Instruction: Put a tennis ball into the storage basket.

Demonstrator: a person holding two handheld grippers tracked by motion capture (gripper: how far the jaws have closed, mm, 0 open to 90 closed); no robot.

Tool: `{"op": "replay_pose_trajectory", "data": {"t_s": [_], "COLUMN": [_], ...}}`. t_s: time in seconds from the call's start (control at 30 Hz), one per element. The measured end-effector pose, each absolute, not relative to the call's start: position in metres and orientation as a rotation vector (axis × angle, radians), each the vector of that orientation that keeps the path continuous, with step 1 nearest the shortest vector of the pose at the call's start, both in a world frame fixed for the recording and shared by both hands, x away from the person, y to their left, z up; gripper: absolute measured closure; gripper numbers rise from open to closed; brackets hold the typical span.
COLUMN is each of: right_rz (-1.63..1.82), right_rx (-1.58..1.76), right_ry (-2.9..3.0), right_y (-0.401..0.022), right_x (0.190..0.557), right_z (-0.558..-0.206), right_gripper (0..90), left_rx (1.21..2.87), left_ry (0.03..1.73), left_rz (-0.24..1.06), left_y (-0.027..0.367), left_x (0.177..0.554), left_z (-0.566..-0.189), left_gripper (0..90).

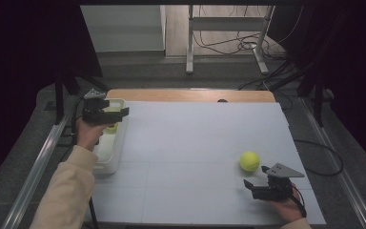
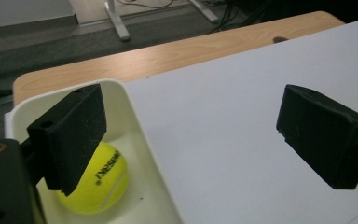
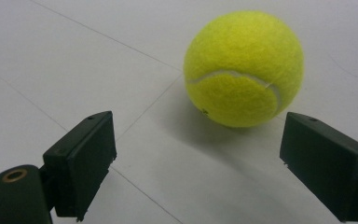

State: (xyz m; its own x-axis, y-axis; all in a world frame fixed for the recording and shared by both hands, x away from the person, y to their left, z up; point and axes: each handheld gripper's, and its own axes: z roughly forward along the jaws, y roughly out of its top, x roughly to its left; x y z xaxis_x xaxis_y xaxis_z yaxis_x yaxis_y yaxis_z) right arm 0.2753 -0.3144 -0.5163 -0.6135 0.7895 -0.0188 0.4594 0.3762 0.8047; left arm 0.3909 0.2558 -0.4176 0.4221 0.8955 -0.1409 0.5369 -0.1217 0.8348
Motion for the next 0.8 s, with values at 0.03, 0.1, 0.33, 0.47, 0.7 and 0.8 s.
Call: {"op": "replay_pose_trajectory", "data": {"t_s": [0.03, 0.1, 0.33, 0.47, 0.7, 0.8], "right_rz": [1.130, 1.140, 1.156, 1.149, 1.151, 1.149], "right_rx": [1.086, 1.089, 1.090, 1.087, 1.077, 1.077], "right_ry": [2.235, 2.233, 2.234, 2.237, 2.236, 2.233], "right_y": [-0.314, -0.314, -0.315, -0.315, -0.316, -0.316], "right_x": [0.276, 0.277, 0.278, 0.278, 0.276, 0.277], "right_z": [-0.515, -0.515, -0.514, -0.515, -0.515, -0.515], "right_gripper": [11.0, 11.0, 11.0, 11.0, 11.0, 11.0], "left_rx": [1.788, 1.786, 1.779, 1.781, 1.759, 1.768], "left_ry": [1.227, 1.213, 1.144, 1.128, 1.099, 1.082], "left_rz": [0.507, 0.497, 0.470, 0.458, 0.451, 0.448], "left_y": [0.254, 0.252, 0.240, 0.236, 0.229, 0.223], "left_x": [0.390, 0.388, 0.376, 0.374, 0.365, 0.364], "left_z": [-0.418, -0.418, -0.418, -0.418, -0.417, -0.418], "left_gripper": [9.0, 9.0, 9.2, 9.1, 9.2, 9.2]}}
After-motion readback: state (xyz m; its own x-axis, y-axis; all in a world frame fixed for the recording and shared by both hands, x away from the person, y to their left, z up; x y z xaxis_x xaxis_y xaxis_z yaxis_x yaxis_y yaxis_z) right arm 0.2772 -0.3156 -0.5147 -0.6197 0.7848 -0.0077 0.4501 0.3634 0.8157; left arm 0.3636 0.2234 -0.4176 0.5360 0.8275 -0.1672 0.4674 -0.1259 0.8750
